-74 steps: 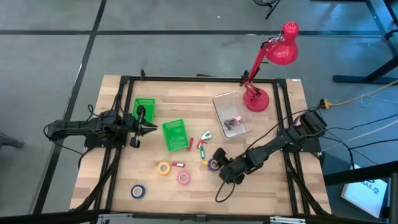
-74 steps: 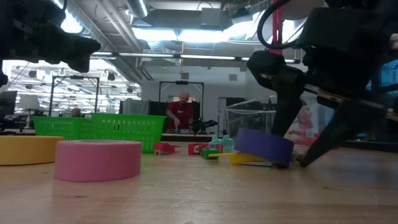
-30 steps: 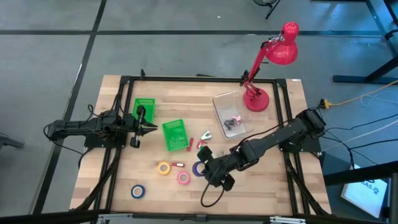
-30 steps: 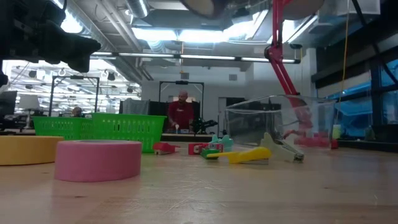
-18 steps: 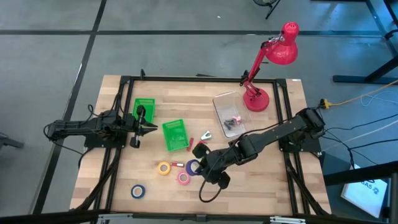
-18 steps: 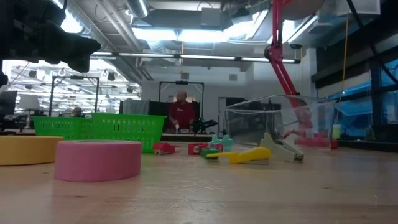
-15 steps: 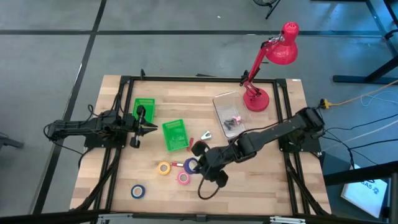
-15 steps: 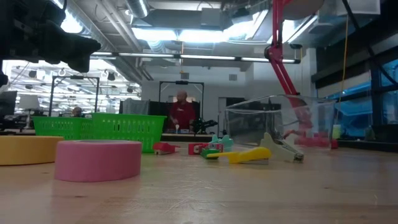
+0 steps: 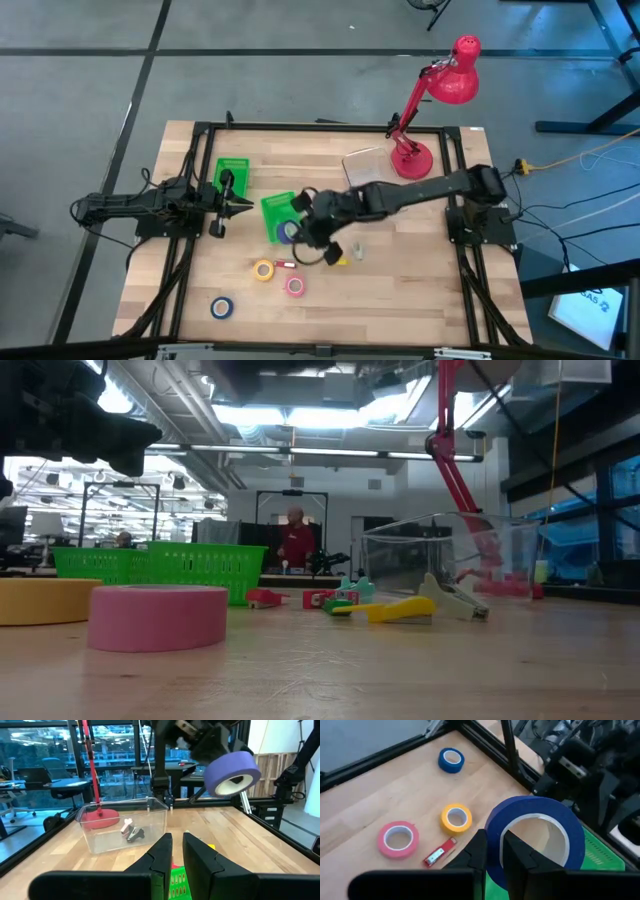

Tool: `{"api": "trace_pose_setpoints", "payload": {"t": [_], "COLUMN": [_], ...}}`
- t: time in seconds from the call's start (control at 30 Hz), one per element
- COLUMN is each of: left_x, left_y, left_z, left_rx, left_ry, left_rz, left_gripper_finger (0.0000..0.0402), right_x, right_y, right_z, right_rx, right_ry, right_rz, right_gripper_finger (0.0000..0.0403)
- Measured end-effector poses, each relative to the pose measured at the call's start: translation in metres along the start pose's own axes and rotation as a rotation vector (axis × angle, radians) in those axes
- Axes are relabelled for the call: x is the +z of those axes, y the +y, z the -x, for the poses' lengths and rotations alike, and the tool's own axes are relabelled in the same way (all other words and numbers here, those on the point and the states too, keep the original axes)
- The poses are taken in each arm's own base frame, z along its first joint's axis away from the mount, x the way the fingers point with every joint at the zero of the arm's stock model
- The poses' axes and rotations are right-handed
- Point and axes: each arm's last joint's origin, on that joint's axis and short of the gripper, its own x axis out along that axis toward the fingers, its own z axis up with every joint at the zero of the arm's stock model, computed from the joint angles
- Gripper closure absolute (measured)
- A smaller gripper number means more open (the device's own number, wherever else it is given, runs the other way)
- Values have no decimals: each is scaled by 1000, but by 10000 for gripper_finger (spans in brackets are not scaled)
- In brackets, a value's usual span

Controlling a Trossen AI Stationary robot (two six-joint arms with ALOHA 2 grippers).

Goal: Pick and place Stapler, Stapler remover, tape
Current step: Put the green tape into the right green bin

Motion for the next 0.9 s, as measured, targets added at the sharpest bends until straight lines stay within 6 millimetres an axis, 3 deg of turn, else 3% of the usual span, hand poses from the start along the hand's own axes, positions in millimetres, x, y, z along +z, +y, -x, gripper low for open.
{"api": "trace_pose_setpoints", "payload": {"t": [0.3,0.6,0.73,0.9], "left_x": [-1,-1,-1,-1], "left_y": [0,0,0,0], "left_z": [-1,-1,-1,-1], "left_rx": [2,3,4,4], "left_ry": [10,10,10,10], "left_rz": [1,1,1,1], "left_gripper_finger": [359,359,359,359], "right_x": [-57,-115,-130,-131], "right_y": [-46,-59,-61,-66], "right_z": [-37,-68,-74,-73], "right_rx": [-46,-10,-10,-29], "right_ry": [-5,93,119,99], "right_rz": [-142,-364,-432,-460], "right_gripper_finger": [368,368,355,340]}}
